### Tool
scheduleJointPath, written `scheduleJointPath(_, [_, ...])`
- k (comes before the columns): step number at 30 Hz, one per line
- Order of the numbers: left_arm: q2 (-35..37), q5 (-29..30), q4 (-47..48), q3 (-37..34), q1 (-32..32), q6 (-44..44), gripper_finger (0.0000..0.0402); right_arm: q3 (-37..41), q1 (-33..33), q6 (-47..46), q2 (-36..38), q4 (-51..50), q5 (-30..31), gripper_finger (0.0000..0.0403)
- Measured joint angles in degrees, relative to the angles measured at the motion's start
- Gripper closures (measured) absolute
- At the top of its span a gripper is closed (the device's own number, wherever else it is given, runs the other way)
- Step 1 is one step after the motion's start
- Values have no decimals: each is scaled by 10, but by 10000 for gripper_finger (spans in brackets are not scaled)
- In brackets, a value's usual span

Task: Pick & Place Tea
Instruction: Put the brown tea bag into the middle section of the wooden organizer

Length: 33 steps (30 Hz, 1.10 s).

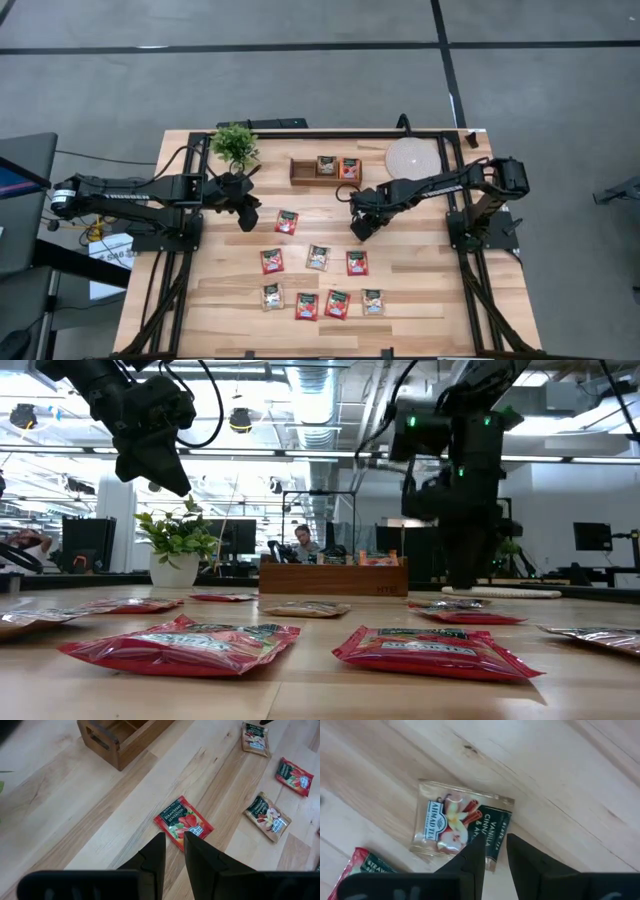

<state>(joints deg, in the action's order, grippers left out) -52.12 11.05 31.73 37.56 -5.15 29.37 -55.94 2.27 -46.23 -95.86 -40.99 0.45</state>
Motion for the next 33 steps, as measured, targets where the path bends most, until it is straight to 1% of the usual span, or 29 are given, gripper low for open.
scheduleJointPath(3, [0, 0, 0, 0, 0, 0, 342, 0, 0, 3, -21, -1, 7, 331])
scheduleJointPath(10, [0, 0, -3, 0, 0, 0, 342, -5, 1, 28, -80, 19, -27, 331])
scheduleJointPath(20, [0, 0, -5, 0, 0, -3, 342, -2, 4, 28, -73, 17, -22, 332])
scheduleJointPath(24, [0, 0, -6, 0, 0, -3, 342, -2, 8, 27, -73, 14, -27, 351])
scheduleJointPath(28, [0, 0, -6, 0, 0, -3, 342, -1, 8, 30, -72, 10, -24, 393])
scheduleJointPath(33, [0, 0, -14, 0, 0, -3, 342, -1, 8, 32, -72, 9, -22, 398])
